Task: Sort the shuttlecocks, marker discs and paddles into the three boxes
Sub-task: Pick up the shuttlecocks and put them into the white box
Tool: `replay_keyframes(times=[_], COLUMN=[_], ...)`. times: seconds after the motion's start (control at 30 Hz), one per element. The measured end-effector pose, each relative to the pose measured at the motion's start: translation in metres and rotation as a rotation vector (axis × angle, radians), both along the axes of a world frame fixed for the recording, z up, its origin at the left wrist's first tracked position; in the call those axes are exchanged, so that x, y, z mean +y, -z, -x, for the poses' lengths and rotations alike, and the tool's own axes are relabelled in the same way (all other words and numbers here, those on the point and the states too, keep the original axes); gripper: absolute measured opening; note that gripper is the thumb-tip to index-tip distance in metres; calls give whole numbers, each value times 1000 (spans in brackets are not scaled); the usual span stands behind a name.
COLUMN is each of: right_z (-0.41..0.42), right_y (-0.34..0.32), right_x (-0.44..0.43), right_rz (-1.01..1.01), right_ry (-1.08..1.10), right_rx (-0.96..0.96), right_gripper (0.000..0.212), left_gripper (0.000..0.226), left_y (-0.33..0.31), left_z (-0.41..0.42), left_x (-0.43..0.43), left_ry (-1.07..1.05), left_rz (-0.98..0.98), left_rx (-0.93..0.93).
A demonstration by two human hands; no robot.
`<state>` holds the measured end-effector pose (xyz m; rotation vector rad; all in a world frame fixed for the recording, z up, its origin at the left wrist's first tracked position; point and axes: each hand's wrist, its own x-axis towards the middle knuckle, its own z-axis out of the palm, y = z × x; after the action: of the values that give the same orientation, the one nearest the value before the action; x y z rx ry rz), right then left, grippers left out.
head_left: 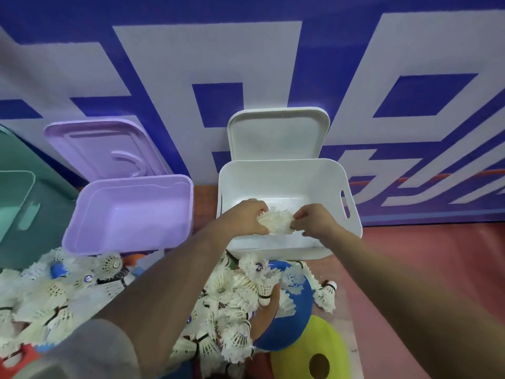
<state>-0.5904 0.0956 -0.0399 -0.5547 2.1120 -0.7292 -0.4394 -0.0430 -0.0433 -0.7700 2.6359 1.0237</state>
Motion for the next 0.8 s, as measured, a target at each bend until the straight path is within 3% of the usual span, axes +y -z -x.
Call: replay_keyframes(times=[0.07, 0.2, 0.4, 0.53, 0.63, 0.8], right_z=[-1, -5, -41, -80, -107, -131], right_y=[14, 11, -47, -52, -38, -11], right_x=[-1, 1, 39, 67, 78, 72], right_rz=[-83, -184, 254, 364, 326, 83], right_ry=[-55, -310, -325, -403, -518, -786], right_rx=[29, 352, 492, 454, 483, 732], right_gripper=[4, 31, 25, 15, 27, 41], left_gripper=[60, 57, 17, 8, 13, 36], left_y=[13, 7, -43, -49, -36, -14], left_z=[1, -5, -59, -105, -124, -137], left_x=[1, 4, 22, 47, 69, 88], left_ry=[17, -10, -332, -376, -351, -260], left_rz=[1, -22, -212, -179, -128, 19], left_rx=[-45, -17, 305, 286, 237, 54])
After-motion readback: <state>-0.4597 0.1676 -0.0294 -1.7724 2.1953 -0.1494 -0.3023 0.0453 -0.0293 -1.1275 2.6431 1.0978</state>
